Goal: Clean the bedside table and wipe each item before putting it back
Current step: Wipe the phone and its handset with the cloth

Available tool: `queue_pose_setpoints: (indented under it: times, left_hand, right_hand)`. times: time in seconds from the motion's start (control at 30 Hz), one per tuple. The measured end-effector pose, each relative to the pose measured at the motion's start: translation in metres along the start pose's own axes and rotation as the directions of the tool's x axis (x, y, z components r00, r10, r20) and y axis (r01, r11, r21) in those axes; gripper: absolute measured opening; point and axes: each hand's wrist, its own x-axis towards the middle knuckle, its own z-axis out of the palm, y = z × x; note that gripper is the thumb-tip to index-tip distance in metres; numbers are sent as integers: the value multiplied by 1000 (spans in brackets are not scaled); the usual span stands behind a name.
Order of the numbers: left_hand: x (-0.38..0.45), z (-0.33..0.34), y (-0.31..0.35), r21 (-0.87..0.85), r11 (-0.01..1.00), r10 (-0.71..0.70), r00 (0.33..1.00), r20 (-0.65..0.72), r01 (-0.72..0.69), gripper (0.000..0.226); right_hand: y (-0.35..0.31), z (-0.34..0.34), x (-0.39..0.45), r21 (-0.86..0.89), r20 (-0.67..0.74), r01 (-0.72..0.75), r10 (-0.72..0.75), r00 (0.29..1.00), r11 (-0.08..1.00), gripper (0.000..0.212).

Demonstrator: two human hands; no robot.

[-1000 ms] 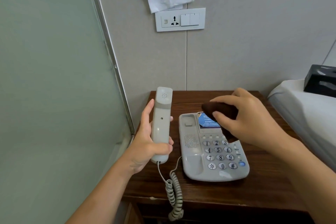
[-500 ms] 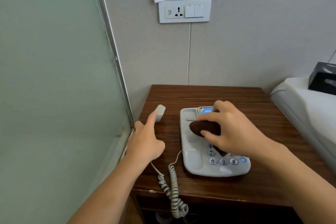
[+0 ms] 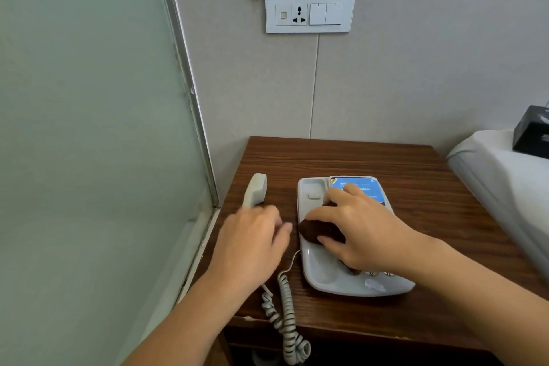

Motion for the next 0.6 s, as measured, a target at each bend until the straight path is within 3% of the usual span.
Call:
queue_pose_setpoints:
  times: [0.13, 0.27, 0.37, 0.6]
  left_hand:
    - [-15, -3, 10, -59, 918, 395, 892, 220, -392, 43]
    - [-12, 5, 13, -72, 928, 364, 850, 380, -365, 59]
    - [-5, 4, 10, -117, 937, 348, 843, 410, -329, 59]
    - [-3, 4, 10, -161, 952, 305, 820, 483, -259, 57]
  right_hand:
    - [14, 1, 21, 0, -37, 33, -33, 999, 999, 33]
    - [27, 1, 55, -15, -81, 0, -1, 997, 1000, 34]
    - [34, 0, 70, -49, -86, -32, 28, 996, 998, 33]
    - [24, -11, 31, 78, 94, 204, -211, 973, 976, 35]
